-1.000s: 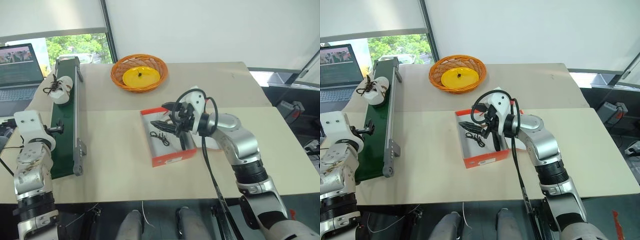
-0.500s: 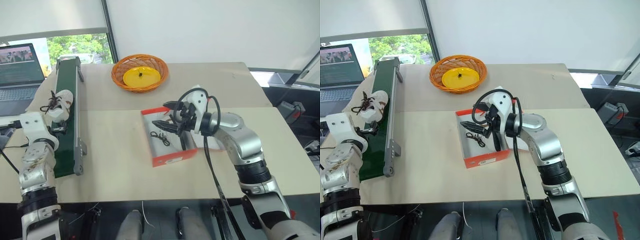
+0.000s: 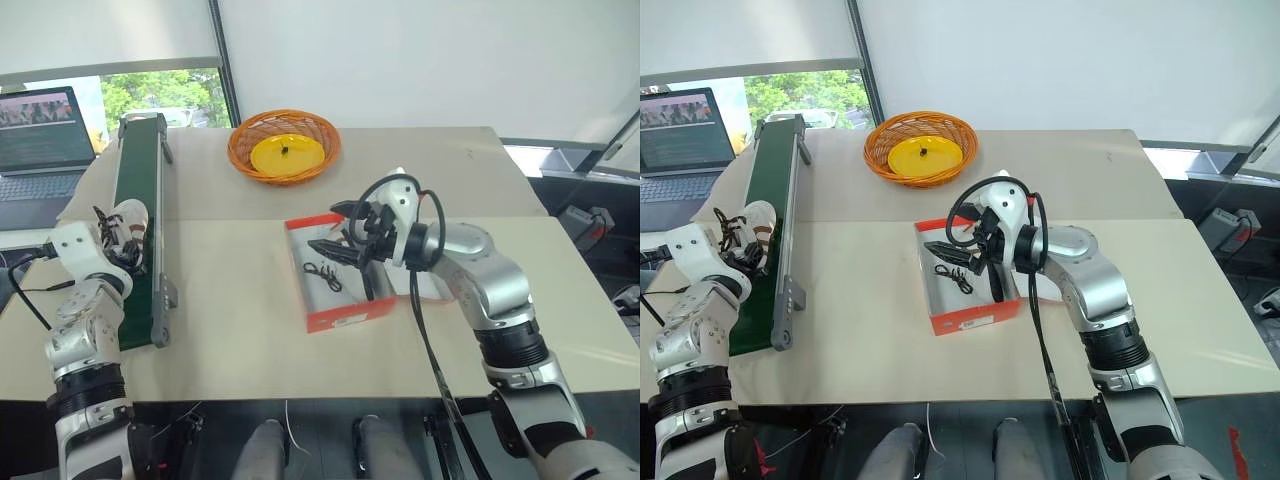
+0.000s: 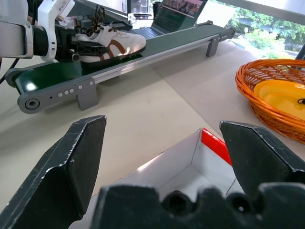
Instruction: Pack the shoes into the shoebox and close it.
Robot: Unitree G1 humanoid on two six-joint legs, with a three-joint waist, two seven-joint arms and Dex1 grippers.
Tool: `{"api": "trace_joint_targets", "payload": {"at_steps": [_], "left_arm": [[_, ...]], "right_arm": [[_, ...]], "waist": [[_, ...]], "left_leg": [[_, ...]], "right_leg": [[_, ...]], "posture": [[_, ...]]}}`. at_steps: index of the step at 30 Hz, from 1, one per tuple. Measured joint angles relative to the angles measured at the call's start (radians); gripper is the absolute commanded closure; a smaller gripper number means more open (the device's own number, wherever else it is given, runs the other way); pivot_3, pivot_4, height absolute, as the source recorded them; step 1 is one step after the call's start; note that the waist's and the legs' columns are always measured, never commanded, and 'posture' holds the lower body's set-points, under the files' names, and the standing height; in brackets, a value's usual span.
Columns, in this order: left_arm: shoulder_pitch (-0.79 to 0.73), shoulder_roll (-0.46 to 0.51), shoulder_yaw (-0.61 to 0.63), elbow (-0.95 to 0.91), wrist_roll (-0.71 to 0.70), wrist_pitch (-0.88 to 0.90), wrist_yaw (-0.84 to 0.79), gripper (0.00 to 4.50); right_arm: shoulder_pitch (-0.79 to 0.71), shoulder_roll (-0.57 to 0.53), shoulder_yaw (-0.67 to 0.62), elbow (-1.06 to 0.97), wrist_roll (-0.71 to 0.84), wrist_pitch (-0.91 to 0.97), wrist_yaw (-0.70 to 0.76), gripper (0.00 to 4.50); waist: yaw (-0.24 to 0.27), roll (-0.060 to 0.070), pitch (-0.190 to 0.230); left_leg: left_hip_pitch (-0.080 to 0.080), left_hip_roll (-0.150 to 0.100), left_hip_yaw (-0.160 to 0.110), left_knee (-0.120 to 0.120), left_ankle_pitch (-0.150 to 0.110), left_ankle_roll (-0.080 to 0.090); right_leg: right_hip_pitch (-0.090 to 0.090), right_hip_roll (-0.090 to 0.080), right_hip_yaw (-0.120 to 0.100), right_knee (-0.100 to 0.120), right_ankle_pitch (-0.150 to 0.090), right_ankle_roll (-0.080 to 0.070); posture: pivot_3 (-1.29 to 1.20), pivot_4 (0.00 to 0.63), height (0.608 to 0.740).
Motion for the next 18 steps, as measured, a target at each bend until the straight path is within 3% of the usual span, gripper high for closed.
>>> {"api": "trace_joint_targets", "payload": {"at_steps": [7, 11, 18], "left_arm": [[-0.038, -0.068, -0.084, -0.216, -0.081, 0.026, -0.033, 2.76], [-0.081, -0.157, -0.261, -0.464, -0.120, 0.043, -0.059, 2.76], [-0.080, -0.283, -0.465, -0.554, -0.118, 0.075, -0.060, 2.76]], "right_arm": [[-0.038, 0.066, -0.078, 0.014, 0.101, 0.128, -0.061, 0.00], [-0.176, 0.184, -0.310, 0.119, 0.287, 0.307, -0.239, 0.00], [-0.230, 0.276, -0.538, 0.218, 0.455, 0.433, -0.493, 0.00]], "waist": [[0.005, -0.003, 0.000], [0.014, -0.003, 0.000], [0.004, -0.003, 0.000]], "left_leg": [[-0.003, 0.000, 0.000, 0.000, 0.000, 0.000], [-0.003, 0.000, 0.000, 0.000, 0.000, 0.000], [-0.003, 0.000, 0.001, 0.000, 0.000, 0.000]], "right_leg": [[-0.002, 0.000, 0.000, -0.001, 0.001, -0.001], [-0.001, -0.001, 0.000, -0.001, 0.001, -0.001], [-0.002, 0.000, 0.002, -0.001, 0.001, -0.001]], "posture": [[0.00, 0.150, 0.740], [0.00, 0.150, 0.740], [0.00, 0.150, 0.740]]}}
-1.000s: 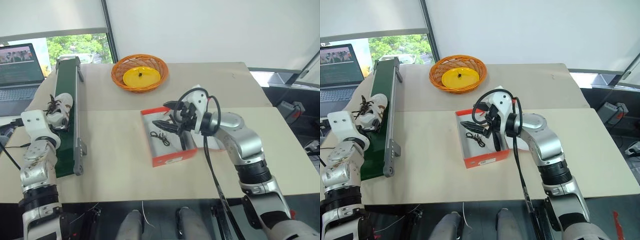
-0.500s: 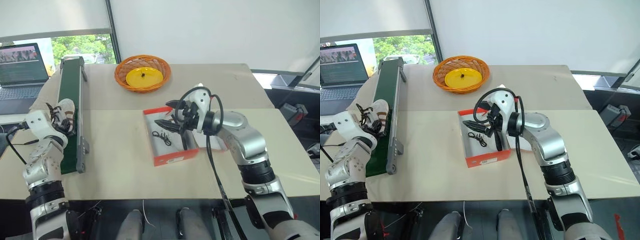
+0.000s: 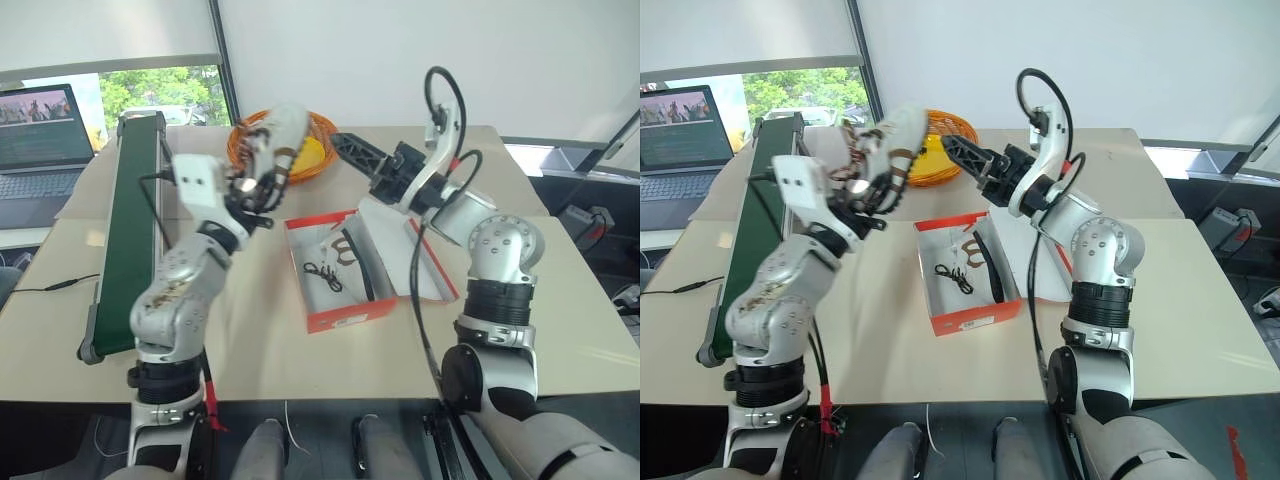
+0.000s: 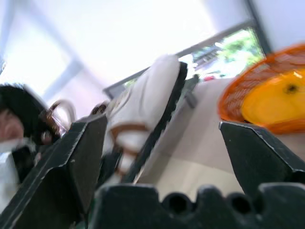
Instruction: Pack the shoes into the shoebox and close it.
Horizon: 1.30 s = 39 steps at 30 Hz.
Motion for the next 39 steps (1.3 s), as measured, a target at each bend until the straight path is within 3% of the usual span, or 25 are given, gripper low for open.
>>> {"api": "trace_joint_targets", "payload": {"at_steps": [10, 13, 21, 23, 25, 26, 31, 35, 39], "left_arm": [[-0.034, -0.138, -0.059, 0.006, -0.021, 0.021, 0.027, 2.76], [-0.034, -0.142, -0.061, 0.006, -0.022, 0.037, 0.027, 2.79], [-0.025, -0.142, -0.072, -0.017, -0.031, 0.067, 0.030, 2.79], [-0.024, -0.136, -0.065, -0.027, -0.035, 0.083, 0.034, 2.79], [-0.024, -0.128, -0.054, -0.034, -0.040, 0.098, 0.035, 2.79], [-0.024, -0.125, -0.044, -0.038, -0.052, 0.110, 0.036, 2.11], [-0.017, -0.089, 0.014, -0.069, -0.126, 0.179, 0.035, 0.41], [-0.004, -0.023, 0.094, -0.081, -0.196, 0.238, 0.037, 0.41], [0.012, 0.161, 0.232, -0.062, -0.188, 0.254, 0.037, 0.41]], "right_arm": [[-0.005, 0.006, -0.014, -0.011, 0.056, 0.024, -0.104, 0.00], [-0.005, 0.001, -0.014, -0.017, 0.056, 0.023, -0.114, 0.68], [-0.005, -0.004, -0.014, -0.019, 0.058, 0.020, -0.122, 3.41], [-0.005, -0.003, -0.010, -0.019, 0.058, 0.020, -0.121, 3.92], [-0.005, -0.003, -0.007, -0.019, 0.058, 0.020, -0.120, 4.09], [-0.005, -0.003, -0.004, -0.018, 0.058, 0.020, -0.120, 4.10], [-0.004, -0.009, 0.017, -0.017, 0.052, 0.018, -0.120, 4.13], [-0.003, -0.031, 0.059, -0.014, 0.012, 0.014, -0.128, 4.13], [-0.022, -0.084, 0.105, 0.001, -0.050, 0.054, -0.203, 4.13]], "waist": [[-0.020, 0.000, 0.000], [-0.021, 0.000, 0.000], [-0.020, 0.000, 0.000], [-0.021, 0.000, 0.000], [-0.021, 0.000, 0.000], [-0.021, 0.000, 0.000], [-0.022, 0.000, 0.000], [-0.022, 0.000, 0.000], [-0.026, 0.001, 0.000]], "left_leg": [[0.000, 0.000, 0.001, 0.000, 0.000, 0.000], [0.000, 0.000, 0.001, 0.000, 0.000, 0.000], [0.000, 0.000, 0.001, 0.000, 0.000, 0.001], [0.000, 0.000, 0.001, 0.000, 0.000, 0.001], [0.000, 0.000, 0.001, 0.000, 0.000, 0.001], [0.000, 0.000, 0.001, 0.000, 0.000, 0.001], [0.000, 0.000, 0.001, 0.000, 0.000, 0.001], [0.000, 0.000, 0.001, 0.000, 0.000, 0.001], [0.001, 0.001, 0.001, 0.000, 0.000, 0.001]], "right_leg": [[0.000, 0.000, 0.000, 0.000, 0.000, 0.000], [0.000, 0.001, 0.001, 0.000, 0.000, 0.000], [0.001, 0.001, 0.001, 0.000, 0.000, 0.000], [0.001, 0.001, 0.001, 0.000, 0.000, 0.000], [0.001, 0.001, 0.001, 0.000, 0.000, 0.000], [0.001, 0.001, 0.001, 0.000, 0.000, 0.000], [0.000, 0.001, 0.001, 0.000, 0.000, 0.000], [0.000, 0.001, 0.001, 0.000, 0.000, 0.000], [-0.001, 0.002, 0.001, 0.000, 0.000, 0.000]], "posture": [[0.00, 0.150, 0.740], [0.00, 0.150, 0.740], [0.00, 0.150, 0.740], [0.00, 0.150, 0.740], [0.00, 0.150, 0.740], [0.00, 0.150, 0.740], [0.00, 0.150, 0.740], [0.00, 0.150, 0.740], [0.00, 0.150, 0.740]]}}
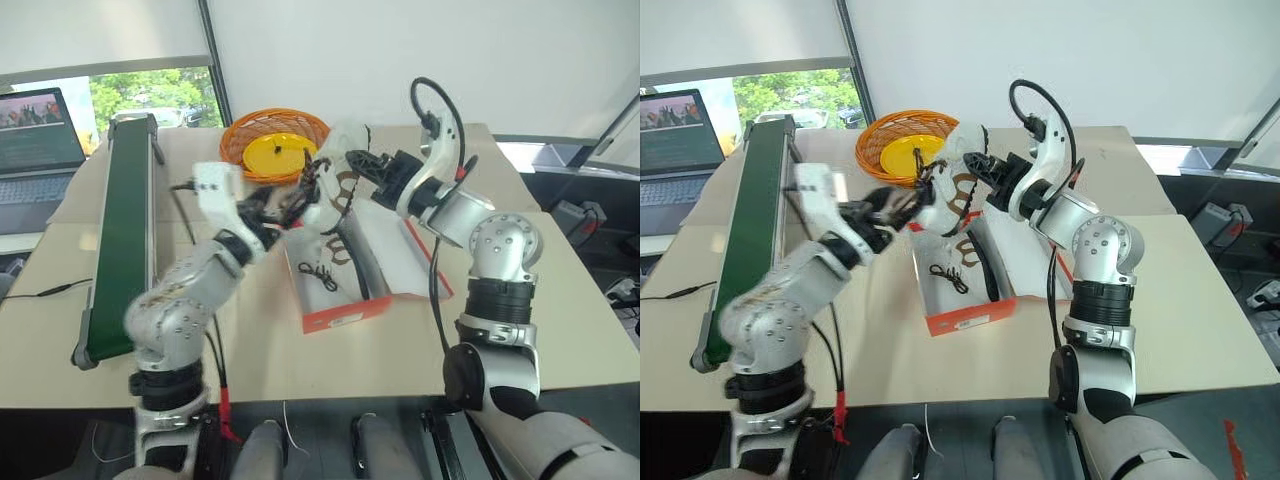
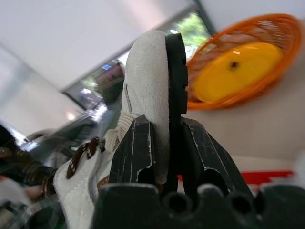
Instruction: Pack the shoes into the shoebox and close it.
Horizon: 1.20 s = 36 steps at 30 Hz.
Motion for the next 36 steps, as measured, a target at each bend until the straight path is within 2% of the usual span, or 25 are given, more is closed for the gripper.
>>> {"api": "trace_joint_targets", "payload": {"at_steps": [2, 5, 11, 26, 31, 36], "left_arm": [[0.003, 0.050, 0.053, 0.025, 0.011, -0.006, 0.000, 0.41], [0.003, 0.101, 0.084, 0.068, 0.042, -0.030, -0.001, 0.41], [0.003, 0.070, 0.058, 0.071, 0.069, -0.058, 0.016, 0.41], [0.059, 0.042, 0.065, -0.022, 0.069, -0.046, 0.074, 0.41], [0.064, 0.038, 0.066, -0.059, 0.059, -0.027, 0.092, 0.41], [0.071, 0.039, 0.078, -0.077, 0.042, -0.017, 0.106, 0.41]], "right_arm": [[-0.031, -0.036, 0.030, 0.016, -0.030, 0.056, -0.016, 4.13], [-0.110, -0.146, 0.260, -0.002, -0.104, 0.166, 0.049, 4.13], [-0.120, -0.146, 0.446, -0.001, -0.131, 0.216, 0.218, 4.13], [-0.120, -0.155, 0.570, 0.061, -0.257, 0.161, 0.420, 4.13], [-0.117, -0.117, 0.645, 0.167, -0.352, 0.019, 0.472, 4.13], [-0.133, -0.057, 0.682, 0.413, -0.473, -0.181, 0.521, 4.13]], "waist": [[0.002, 0.000, 0.000], [0.004, 0.001, 0.000], [0.011, 0.001, 0.000], [0.006, 0.001, 0.000], [0.005, 0.000, 0.000], [0.005, 0.001, 0.000]], "left_leg": [[-0.001, 0.000, 0.000, 0.000, 0.000, 0.000], [0.000, 0.000, 0.000, -0.001, 0.000, 0.000], [-0.002, -0.001, 0.000, 0.000, -0.001, 0.001], [-0.002, 0.000, 0.000, 0.000, -0.001, 0.001], [-0.002, 0.000, 0.000, 0.000, -0.001, 0.001], [-0.002, 0.000, 0.000, 0.000, 0.000, 0.000]], "right_leg": [[0.000, 0.000, 0.000, -0.001, 0.000, 0.000], [0.000, 0.000, 0.000, -0.001, 0.000, 0.000], [0.000, -0.001, 0.000, -0.002, 0.000, 0.000], [0.000, -0.001, 0.000, -0.002, 0.000, 0.000], [-0.001, -0.001, 0.000, -0.002, 0.000, 0.000], [-0.001, -0.001, 0.000, -0.002, 0.000, 0.000]], "posture": [[0.00, 0.150, 0.740], [0.00, 0.150, 0.740], [0.00, 0.150, 0.740], [0.00, 0.150, 0.740], [0.00, 0.150, 0.740], [0.00, 0.150, 0.740]]}}
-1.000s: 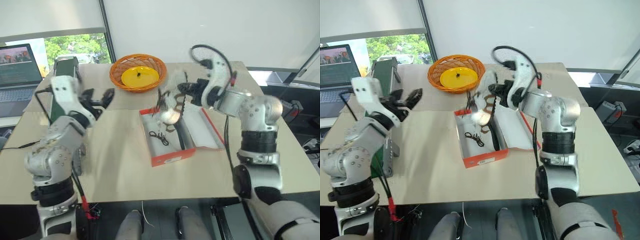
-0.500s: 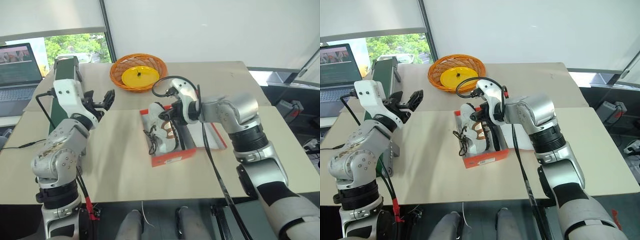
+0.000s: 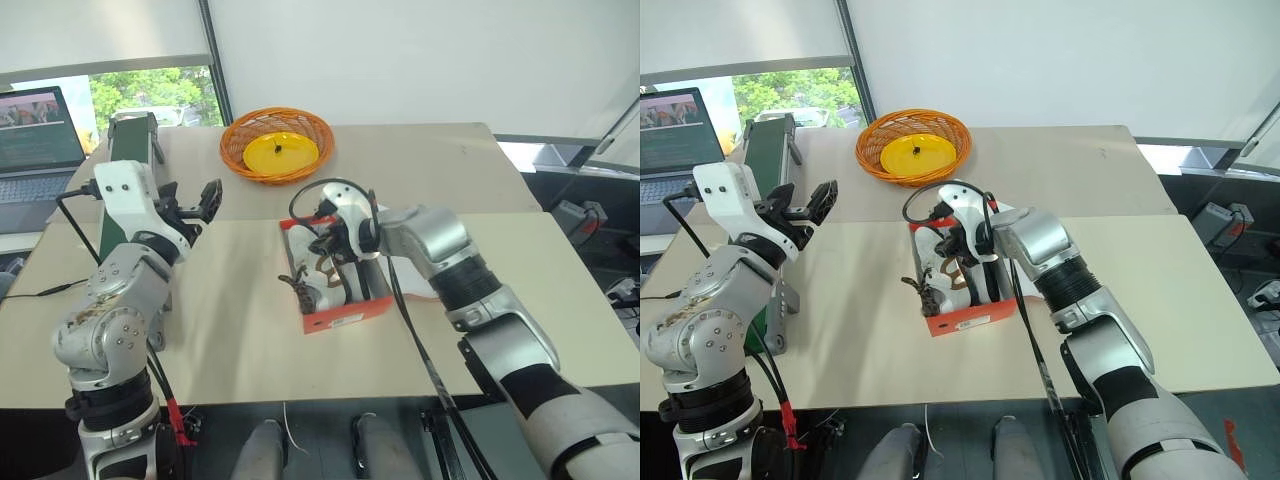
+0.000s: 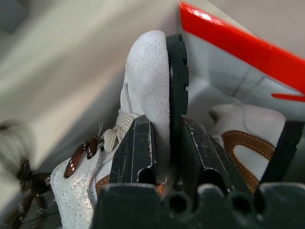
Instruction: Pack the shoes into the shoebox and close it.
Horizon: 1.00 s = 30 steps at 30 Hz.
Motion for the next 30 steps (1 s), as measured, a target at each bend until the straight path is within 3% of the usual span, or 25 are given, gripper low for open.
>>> {"api": "trace_joint_targets", "payload": {"at_steps": [8, 10, 14, 17, 20, 30], "left_arm": [[0.000, 0.000, 0.008, -0.024, -0.010, 0.021, 0.030, 0.41], [0.000, 0.000, 0.008, -0.029, -0.012, 0.025, 0.035, 0.38], [0.000, 0.000, 0.006, -0.051, -0.016, 0.038, 0.042, 0.38], [0.000, 0.003, 0.004, -0.053, -0.018, 0.044, 0.040, 0.38], [0.005, 0.043, -0.004, -0.053, -0.015, 0.060, 0.024, 0.38], [0.120, 0.179, -0.168, -0.079, -0.014, 0.088, -0.163, 0.38]], "right_arm": [[-0.092, 0.096, -0.011, 0.374, -0.141, -0.292, 0.042, 4.13], [-0.109, 0.114, -0.018, 0.438, -0.172, -0.349, 0.040, 3.16], [-0.123, 0.155, -0.053, 0.527, -0.214, -0.418, 0.024, 1.98], [-0.123, 0.166, -0.067, 0.526, -0.217, -0.412, 0.043, 0.85], [-0.114, 0.135, -0.068, 0.443, -0.237, -0.365, 0.071, 0.07], [-0.060, -0.133, -0.158, -0.232, -0.122, -0.043, 0.271, 0.07]], "waist": [[-0.001, -0.001, 0.000], [-0.002, -0.001, 0.000], [-0.002, -0.001, 0.000], [-0.002, -0.001, 0.000], [0.000, -0.001, 0.000], [0.002, 0.000, 0.000]], "left_leg": [[0.003, 0.000, 0.000, 0.000, 0.000, -0.001], [0.005, 0.000, 0.000, 0.000, 0.000, -0.001], [0.009, 0.001, 0.000, 0.000, 0.001, -0.001], [0.009, 0.001, 0.000, 0.000, 0.001, -0.001], [0.005, 0.001, 0.000, 0.000, 0.001, -0.001], [0.000, 0.000, -0.001, -0.001, 0.000, -0.001]], "right_leg": [[0.003, 0.000, 0.000, 0.000, 0.000, 0.000], [0.004, 0.000, 0.000, 0.001, 0.000, 0.000], [0.007, 0.001, 0.001, 0.002, 0.000, -0.001], [0.007, 0.001, 0.001, 0.002, 0.000, -0.001], [0.003, 0.001, 0.001, 0.002, 0.000, -0.001], [0.000, 0.001, 0.000, -0.001, 0.000, 0.000]], "posture": [[0.00, 0.150, 0.740], [0.00, 0.150, 0.740], [0.00, 0.150, 0.740], [0.00, 0.150, 0.740], [0.00, 0.150, 0.740], [0.00, 0.150, 0.740]]}}
